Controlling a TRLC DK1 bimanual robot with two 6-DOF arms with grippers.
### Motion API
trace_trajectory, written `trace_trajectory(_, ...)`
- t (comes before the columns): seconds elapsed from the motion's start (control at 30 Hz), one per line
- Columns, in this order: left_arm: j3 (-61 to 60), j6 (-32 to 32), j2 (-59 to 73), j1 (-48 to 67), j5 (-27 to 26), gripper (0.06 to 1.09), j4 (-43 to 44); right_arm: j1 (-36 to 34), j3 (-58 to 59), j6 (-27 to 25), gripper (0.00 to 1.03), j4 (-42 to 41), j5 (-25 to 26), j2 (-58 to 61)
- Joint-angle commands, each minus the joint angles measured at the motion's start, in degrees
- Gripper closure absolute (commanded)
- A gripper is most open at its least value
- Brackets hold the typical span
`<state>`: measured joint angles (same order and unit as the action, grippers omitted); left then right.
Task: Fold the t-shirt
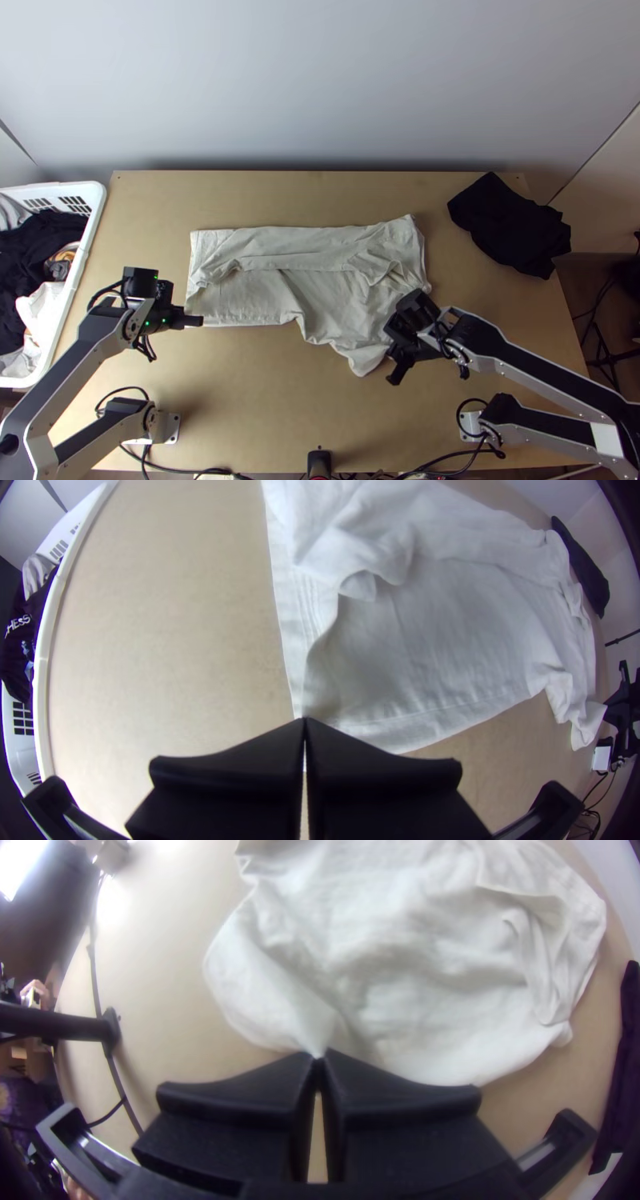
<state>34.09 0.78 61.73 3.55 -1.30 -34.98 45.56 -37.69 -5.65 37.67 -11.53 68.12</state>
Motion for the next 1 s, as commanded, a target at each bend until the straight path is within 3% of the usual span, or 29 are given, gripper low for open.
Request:
trace_trajectory(0.0,2.13,-1.13,0.14,-1.53,-0.02,1.05,-0.26,-5.48,-3.97,-1.47,1.0,1.35,0.19,-1.5)
trace_trajectory(0.5,11.97,-2.09,4.27,-2.15,-0.46,1.05,-2.2,-19.72,-19.7,-8.5,1.0,3.46,0.19,4.83)
trace_trajectory(0.97,22.08,-3.06,11.21,-7.16,-3.89,1.05,-2.46,-28.07,-35.17,-10.87,1.0,3.9,0.1,17.31)
